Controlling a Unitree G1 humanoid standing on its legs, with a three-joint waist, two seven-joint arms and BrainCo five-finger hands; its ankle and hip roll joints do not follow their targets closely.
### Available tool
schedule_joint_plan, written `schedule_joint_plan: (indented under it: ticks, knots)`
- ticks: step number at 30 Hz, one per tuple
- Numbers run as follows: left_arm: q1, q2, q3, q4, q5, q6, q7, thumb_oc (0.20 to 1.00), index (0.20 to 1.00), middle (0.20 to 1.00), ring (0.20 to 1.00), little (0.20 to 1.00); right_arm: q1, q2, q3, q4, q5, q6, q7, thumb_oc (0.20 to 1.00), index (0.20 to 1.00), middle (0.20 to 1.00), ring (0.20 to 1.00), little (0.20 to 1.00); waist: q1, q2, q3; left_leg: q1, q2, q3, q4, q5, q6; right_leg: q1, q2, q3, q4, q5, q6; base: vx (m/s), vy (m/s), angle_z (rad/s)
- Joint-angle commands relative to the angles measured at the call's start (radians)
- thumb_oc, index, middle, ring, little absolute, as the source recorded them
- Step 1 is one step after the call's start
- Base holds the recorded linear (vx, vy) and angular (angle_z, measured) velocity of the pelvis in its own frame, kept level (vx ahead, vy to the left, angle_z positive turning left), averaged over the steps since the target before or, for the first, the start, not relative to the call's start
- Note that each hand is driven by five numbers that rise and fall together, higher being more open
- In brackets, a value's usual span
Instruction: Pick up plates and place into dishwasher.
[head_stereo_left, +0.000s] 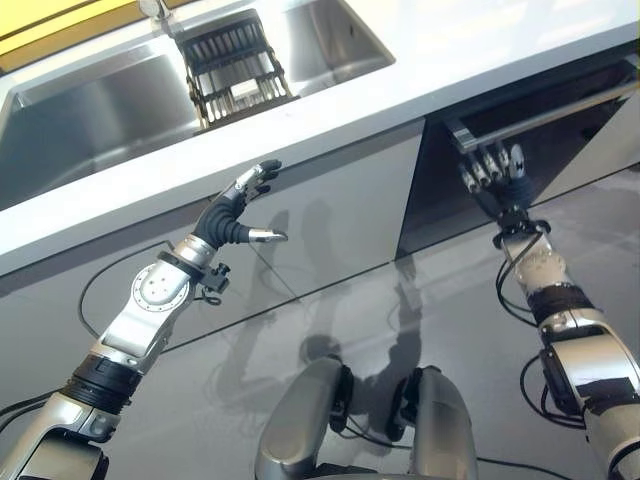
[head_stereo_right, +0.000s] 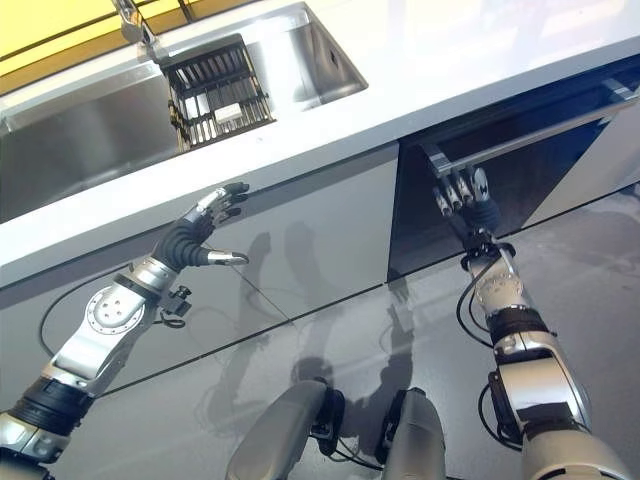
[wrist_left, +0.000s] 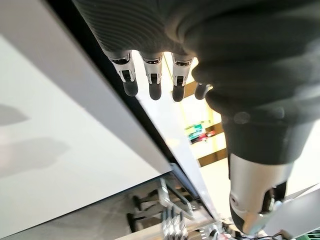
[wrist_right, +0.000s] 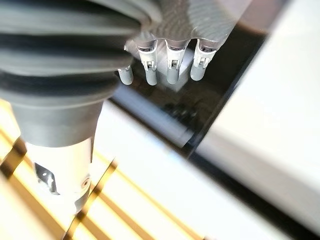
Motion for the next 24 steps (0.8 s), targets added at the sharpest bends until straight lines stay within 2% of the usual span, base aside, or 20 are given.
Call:
schedule_joint_plan:
  ticks: [1,4,6,8,10,11,13,15,19,20,22,24]
  knots:
    - [0.028,0.005,0.019,-0.031,-0.051,-0.042,-0.036,1.0,1.0,1.0,1.0,1.0,-0.011,-0.026,-0.028,-0.022,-0.059,-0.078,-0.017,1.0,1.0,1.0,1.0,1.0,0.005,-0.028,-0.105,-0.031,0.036,-0.005,0.026,-0.008,0.04,0.036,0.026,0.04,-0.094,0.132,-0.015,0.0,0.0,0.0]
    - [0.023,0.002,0.008,-0.027,-0.051,-0.048,-0.041,1.0,1.0,1.0,1.0,1.0,0.02,-0.012,-0.028,-0.015,-0.11,-0.122,-0.087,1.0,1.0,1.0,1.0,1.0,0.001,-0.036,-0.12,-0.012,0.042,-0.004,-0.017,0.015,0.04,0.053,0.031,0.037,-0.128,0.152,-0.011,0.0,0.0,0.0]
    - [0.017,-0.016,-0.007,-0.006,-0.058,-0.047,-0.061,1.0,1.0,1.0,1.0,1.0,0.062,0.021,-0.029,-0.013,-0.16,-0.169,-0.182,1.0,1.0,1.0,1.0,1.0,-0.006,-0.047,-0.136,0.018,0.05,-0.003,-0.073,0.037,0.036,0.079,0.038,0.038,-0.175,0.171,-0.004,0.01,-0.004,-0.02]
    - [0.021,-0.055,-0.051,0.025,-0.039,-0.045,-0.058,1.0,1.0,1.0,1.0,1.0,0.151,0.091,-0.013,-0.036,-0.249,-0.238,-0.277,1.0,1.0,1.0,1.0,1.0,-0.02,-0.058,-0.162,0.067,0.057,-0.006,-0.173,0.075,0.026,0.126,0.06,0.047,-0.267,0.202,0.007,0.04,-0.009,-0.06]
    - [0.032,-0.087,-0.082,0.052,-0.029,-0.045,-0.06,1.0,1.0,1.0,1.0,1.0,0.22,0.14,0.0,-0.068,-0.32,-0.247,-0.342,1.0,1.0,1.0,1.0,1.0,-0.028,-0.065,-0.181,0.106,0.062,-0.007,-0.24,0.104,0.017,0.167,0.072,0.05,-0.338,0.227,0.013,0.07,-0.01,-0.14]
    - [0.042,-0.122,-0.112,0.084,0.006,-0.056,-0.06,1.0,1.0,1.0,1.0,1.0,0.288,0.184,0.012,-0.088,-0.368,-0.261,-0.407,1.0,1.0,1.0,1.0,1.0,-0.039,-0.068,-0.201,0.146,0.072,-0.002,-0.309,0.128,0.007,0.206,0.082,0.053,-0.41,0.248,0.019,0.09,-0.003,-0.14]
    - [0.087,-0.162,-0.145,0.115,0.039,-0.069,-0.052,1.0,1.0,1.0,1.0,1.0,0.405,0.226,0.021,-0.108,-0.394,-0.24,-0.449,1.0,1.0,1.0,1.0,1.0,-0.054,-0.073,-0.239,0.206,0.086,0.004,-0.411,0.17,-0.007,0.264,0.097,0.063,-0.524,0.281,0.031,0.12,0.015,-0.09]
    - [0.143,-0.209,-0.158,0.167,0.032,-0.078,-0.05,1.0,1.0,1.0,1.0,1.0,0.526,0.263,0.013,-0.1,-0.408,-0.217,-0.424,1.0,1.0,1.0,1.0,1.0,-0.065,-0.076,-0.271,0.265,0.087,0.006,-0.507,0.205,-0.017,0.325,0.114,0.07,-0.636,0.313,0.043,0.11,0.025,-0.11]
    - [0.242,-0.275,-0.159,0.263,0.072,-0.086,-0.011,1.0,1.0,1.0,1.0,1.0,0.673,0.321,0.058,-0.111,-0.463,-0.148,-0.43,1.0,1.0,1.0,1.0,1.0,-0.079,-0.08,-0.312,0.326,0.09,0.011,-0.631,0.262,-0.027,0.376,0.134,0.082,-0.76,0.365,0.06,0.04,0.025,-0.13]
    - [0.278,-0.302,-0.161,0.325,0.092,-0.098,-0.004,1.0,1.0,1.0,1.0,1.0,0.714,0.335,0.069,-0.095,-0.475,-0.102,-0.407,1.0,1.0,1.0,1.0,1.0,-0.084,-0.085,-0.325,0.341,0.094,0.012,-0.674,0.279,-0.03,0.389,0.14,0.086,-0.802,0.385,0.066,0.01,0.025,-0.17]
    - [0.301,-0.335,-0.164,0.39,0.104,-0.099,0.007,1.0,1.0,1.0,1.0,1.0,0.74,0.351,0.078,-0.074,-0.486,-0.066,-0.395,1.0,1.0,1.0,1.0,1.0,-0.088,-0.086,-0.34,0.353,0.096,0.012,-0.716,0.298,-0.033,0.397,0.143,0.09,-0.838,0.404,0.072,0.0,0.021,-0.19]
    - [0.326,-0.383,-0.164,0.489,0.144,-0.077,0.034,1.0,1.0,1.0,1.0,1.0,0.775,0.375,0.093,-0.059,-0.495,0.0,-0.38,1.0,1.0,1.0,1.0,1.0,-0.093,-0.09,-0.358,0.368,0.098,0.011,-0.767,0.317,-0.036,0.407,0.146,0.092,-0.881,0.425,0.08,0.0,0.014,-0.05]
